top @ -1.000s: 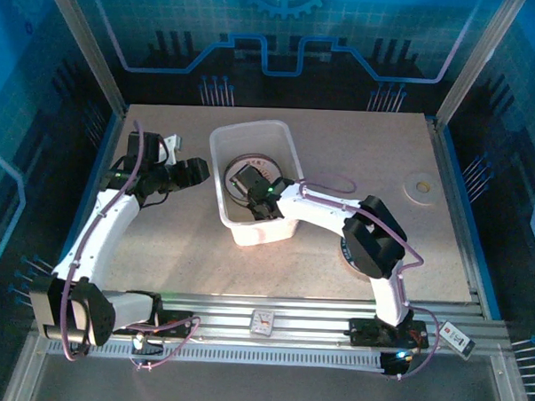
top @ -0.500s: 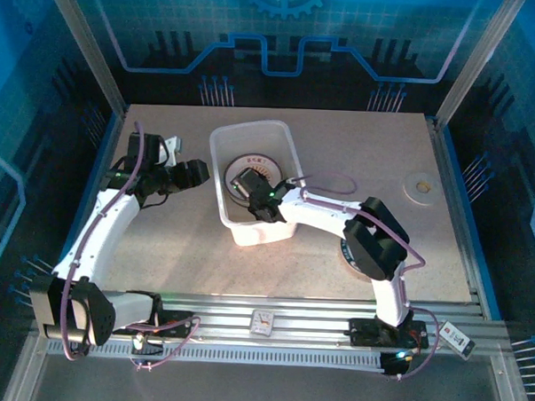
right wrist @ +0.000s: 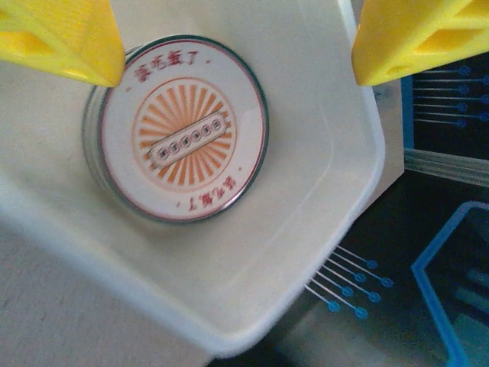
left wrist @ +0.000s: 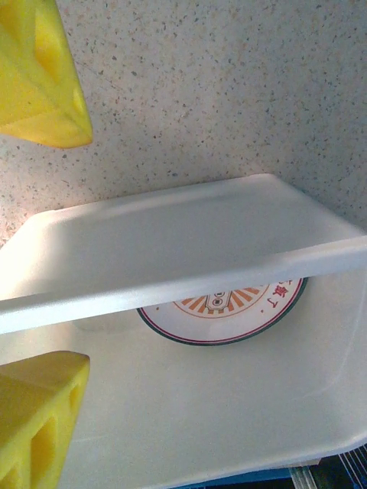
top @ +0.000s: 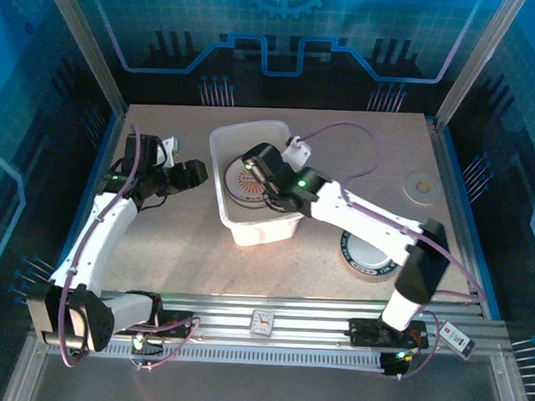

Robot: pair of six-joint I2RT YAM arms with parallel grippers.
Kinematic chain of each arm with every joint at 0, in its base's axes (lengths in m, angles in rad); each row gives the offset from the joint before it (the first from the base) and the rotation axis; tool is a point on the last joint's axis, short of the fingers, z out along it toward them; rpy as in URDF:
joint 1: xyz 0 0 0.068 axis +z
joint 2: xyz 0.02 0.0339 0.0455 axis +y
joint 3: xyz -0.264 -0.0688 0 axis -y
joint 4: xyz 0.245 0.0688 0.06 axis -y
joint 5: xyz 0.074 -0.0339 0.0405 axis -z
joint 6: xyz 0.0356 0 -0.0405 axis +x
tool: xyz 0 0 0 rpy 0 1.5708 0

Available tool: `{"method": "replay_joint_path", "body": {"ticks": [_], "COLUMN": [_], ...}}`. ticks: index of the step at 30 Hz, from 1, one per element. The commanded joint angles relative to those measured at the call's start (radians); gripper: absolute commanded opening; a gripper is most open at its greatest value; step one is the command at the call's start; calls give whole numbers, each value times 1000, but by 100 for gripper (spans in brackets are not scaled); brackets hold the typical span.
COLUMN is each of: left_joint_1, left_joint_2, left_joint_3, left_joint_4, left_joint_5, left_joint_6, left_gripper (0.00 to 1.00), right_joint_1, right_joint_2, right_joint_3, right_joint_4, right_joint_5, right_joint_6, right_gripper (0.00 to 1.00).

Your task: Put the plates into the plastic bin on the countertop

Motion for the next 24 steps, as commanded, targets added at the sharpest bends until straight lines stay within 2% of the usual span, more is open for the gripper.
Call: {"method": "replay_joint_path", "body": {"ticks": [1, 3, 8, 11, 14, 19, 24], "left_joint_1": [-15, -27, -55, -70, -93, -118, -125], "left_joint_2": [-23, -28, -45, -41, -36, -45, -57], "left_joint_3": [5, 10, 15, 19, 25, 31, 13], "left_joint_4": [-49, -57, -48, -39, -35, -45, -37], "left_joint_5": [-39, -54, -89, -93, -101, -128, -136], "left_joint_6": [5, 5, -18, -38, -49, -47, -51], "left_gripper": [72, 71, 72, 72, 72, 72, 72], "right_joint_1": [-20, -51, -188, -370, -555, -834, -1083], "right_joint_2": [-165, -256, -414, -509, -622, -726, -716], "right_joint_3": [-101, -149, -193, -303, -468, -668, -823], "right_joint_4": [61, 67, -183, -244, -210, -235, -212], "right_joint_5": [45, 11, -62, -257, -439, -621, -782], "right_joint_6": [-328, -430, -523, -519, -584, -620, -672], "right_gripper": [78, 77, 78, 79, 79, 80, 85]}}
